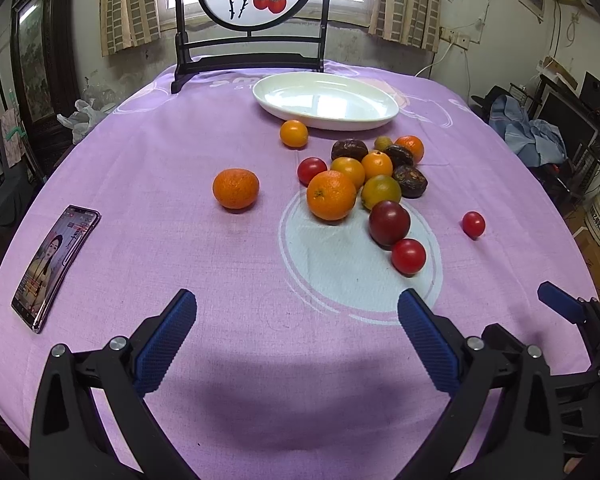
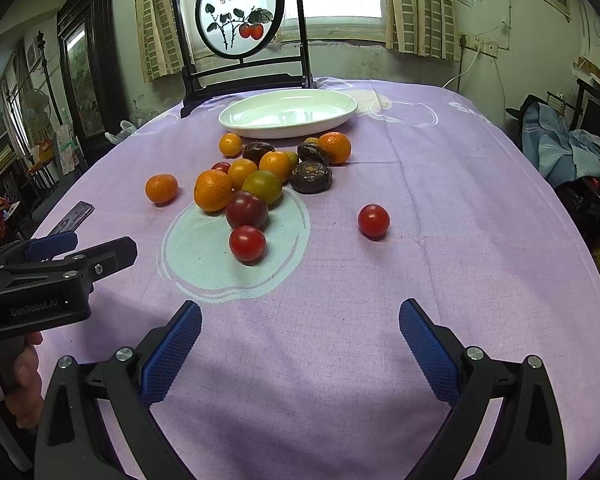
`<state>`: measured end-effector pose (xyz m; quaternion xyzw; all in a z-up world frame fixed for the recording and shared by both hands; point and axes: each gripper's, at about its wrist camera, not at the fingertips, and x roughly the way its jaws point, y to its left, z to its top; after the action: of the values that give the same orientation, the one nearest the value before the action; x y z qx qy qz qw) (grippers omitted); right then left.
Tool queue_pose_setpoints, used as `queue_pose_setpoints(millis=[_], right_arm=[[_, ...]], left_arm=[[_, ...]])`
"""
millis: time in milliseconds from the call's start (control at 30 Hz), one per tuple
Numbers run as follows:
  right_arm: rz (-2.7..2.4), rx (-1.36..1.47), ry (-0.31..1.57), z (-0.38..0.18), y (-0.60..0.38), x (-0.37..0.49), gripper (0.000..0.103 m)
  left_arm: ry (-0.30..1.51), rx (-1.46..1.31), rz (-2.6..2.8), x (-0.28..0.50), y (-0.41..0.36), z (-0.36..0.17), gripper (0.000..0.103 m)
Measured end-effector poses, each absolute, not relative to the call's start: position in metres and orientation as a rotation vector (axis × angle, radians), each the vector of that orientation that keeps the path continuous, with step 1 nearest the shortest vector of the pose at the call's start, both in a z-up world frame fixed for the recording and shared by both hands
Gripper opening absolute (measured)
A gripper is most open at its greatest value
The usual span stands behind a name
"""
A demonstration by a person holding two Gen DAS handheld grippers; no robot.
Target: Organize fruits
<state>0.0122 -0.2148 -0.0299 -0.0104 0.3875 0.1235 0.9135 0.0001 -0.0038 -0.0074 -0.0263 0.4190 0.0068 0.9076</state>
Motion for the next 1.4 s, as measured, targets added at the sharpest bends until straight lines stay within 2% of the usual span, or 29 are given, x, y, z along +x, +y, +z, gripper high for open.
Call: queue_pose_setpoints(millis=[833, 1300, 1400], right_arm=[[0.249, -0.019, 0.826, -0.038, -0.216, 0.016, 0.100], [0.132, 0.022, 0.922, -0.056, -0.253, 0.074, 0.099], [0.127, 0.031, 0.951, -0.060, -0.253, 0.096, 0.090]], left_arm=[[0.880, -0.048, 0.009, 0.005, -0.003, -0.016, 0.099], [0.925, -0.046, -0.014, 0.036, 0.026, -0.037, 0.099], [0.942, -0.061, -0.014, 0.043, 0.034, -0.042, 0.099]])
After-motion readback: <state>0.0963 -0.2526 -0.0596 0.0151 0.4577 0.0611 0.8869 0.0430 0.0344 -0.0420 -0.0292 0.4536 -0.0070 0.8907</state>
